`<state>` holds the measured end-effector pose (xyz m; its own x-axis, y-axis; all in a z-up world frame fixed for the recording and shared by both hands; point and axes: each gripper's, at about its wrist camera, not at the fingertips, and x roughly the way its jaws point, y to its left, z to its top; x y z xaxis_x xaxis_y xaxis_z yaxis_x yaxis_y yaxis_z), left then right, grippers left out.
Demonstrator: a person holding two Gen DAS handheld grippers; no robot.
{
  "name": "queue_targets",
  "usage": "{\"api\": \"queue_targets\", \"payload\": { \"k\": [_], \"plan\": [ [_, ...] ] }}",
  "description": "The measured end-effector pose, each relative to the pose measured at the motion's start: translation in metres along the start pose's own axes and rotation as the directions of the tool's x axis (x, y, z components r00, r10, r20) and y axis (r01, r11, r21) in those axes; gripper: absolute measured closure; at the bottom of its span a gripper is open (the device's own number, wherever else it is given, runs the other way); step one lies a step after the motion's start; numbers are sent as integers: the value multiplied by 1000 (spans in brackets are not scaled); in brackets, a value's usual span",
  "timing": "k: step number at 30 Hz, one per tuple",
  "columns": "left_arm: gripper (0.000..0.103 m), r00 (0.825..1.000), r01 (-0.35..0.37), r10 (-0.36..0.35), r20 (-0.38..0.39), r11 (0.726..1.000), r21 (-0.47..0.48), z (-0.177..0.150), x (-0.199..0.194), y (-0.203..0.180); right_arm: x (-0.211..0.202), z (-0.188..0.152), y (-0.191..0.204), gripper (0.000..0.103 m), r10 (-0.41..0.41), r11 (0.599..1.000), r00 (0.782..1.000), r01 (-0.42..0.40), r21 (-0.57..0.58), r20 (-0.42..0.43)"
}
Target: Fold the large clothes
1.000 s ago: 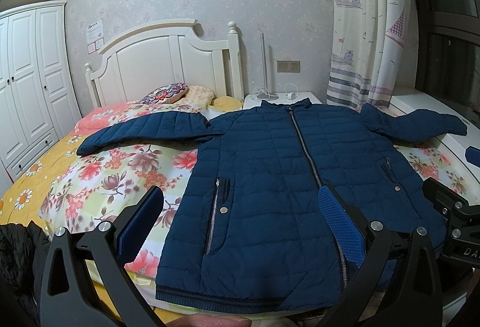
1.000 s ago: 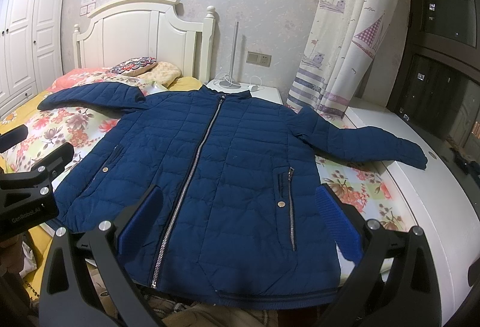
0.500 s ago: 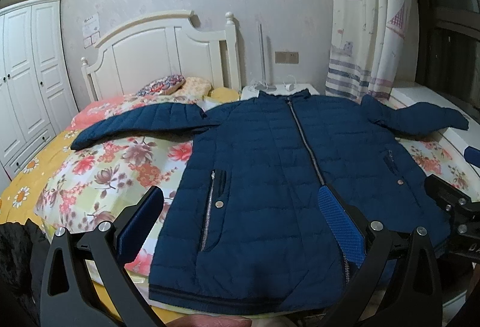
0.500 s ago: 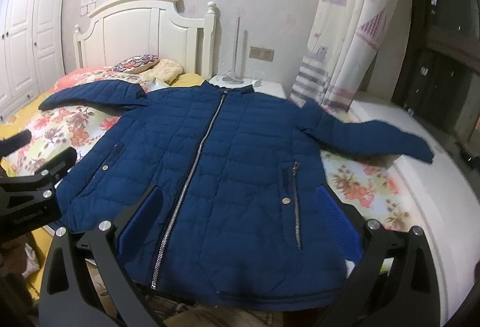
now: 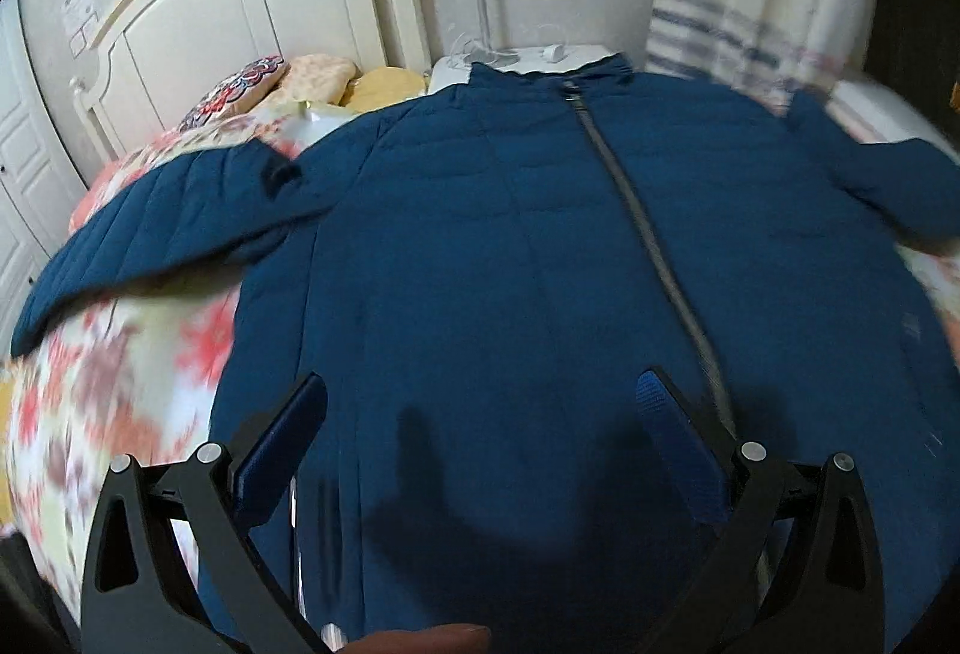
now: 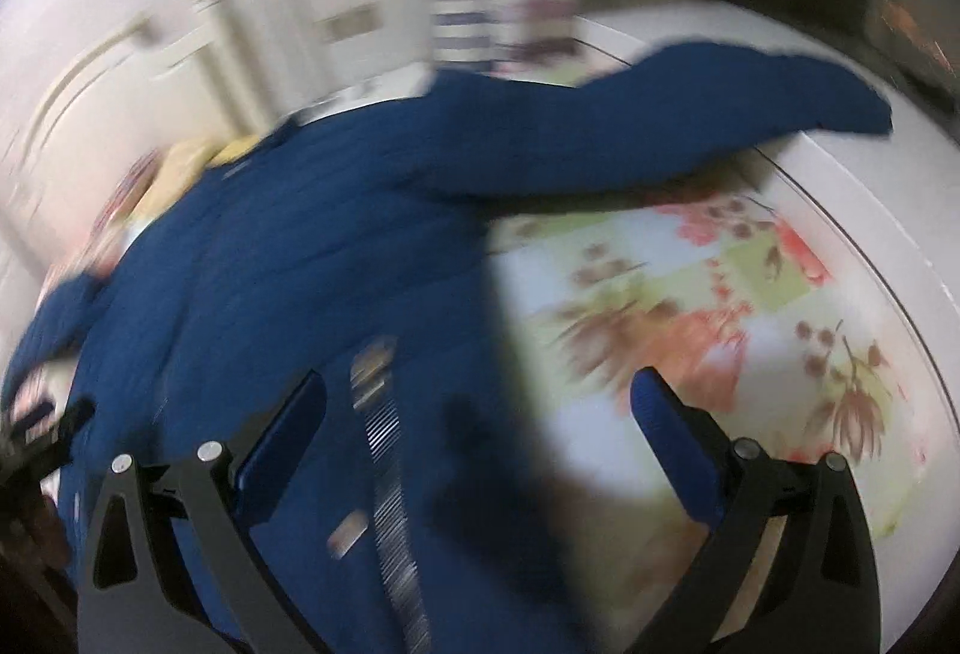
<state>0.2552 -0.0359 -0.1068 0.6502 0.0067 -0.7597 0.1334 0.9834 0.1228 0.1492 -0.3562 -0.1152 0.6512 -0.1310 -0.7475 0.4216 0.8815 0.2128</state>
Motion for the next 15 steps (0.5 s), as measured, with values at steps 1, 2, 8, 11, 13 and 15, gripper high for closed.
{"api": "queue_targets", "payload": {
  "k": [1, 2, 8, 11, 13, 15],
  "plan": [
    [4, 1000, 1, -1, -10, 1000, -1, 6, 9, 1, 11, 12, -13, 2, -15, 999, 1000, 15, 37, 0],
    [4, 1000, 6, -6, -23, 1000, -6, 13, 19, 4, 24, 27, -29, 2, -41, 995, 999, 41, 89, -1],
    [4, 995, 21, -25, -97, 999, -36, 22, 67, 22, 82, 85, -92, 2, -79, 958, 997, 76, 278, -4],
    [4, 993, 84, -91, -72, 992, -89, 17, 70, 32, 89, 100, -102, 9, -108, 946, 993, 91, 311, 39],
    [4, 994, 71, -77, -73, 995, -76, 17, 70, 30, 85, 105, -103, 31, -156, 937, 983, 116, 331, 98],
    [4, 995, 71, -77, -71, 995, -77, 17, 70, 29, 76, 110, -98, 60, -217, 930, 964, 155, 334, 157]
  ]
}}
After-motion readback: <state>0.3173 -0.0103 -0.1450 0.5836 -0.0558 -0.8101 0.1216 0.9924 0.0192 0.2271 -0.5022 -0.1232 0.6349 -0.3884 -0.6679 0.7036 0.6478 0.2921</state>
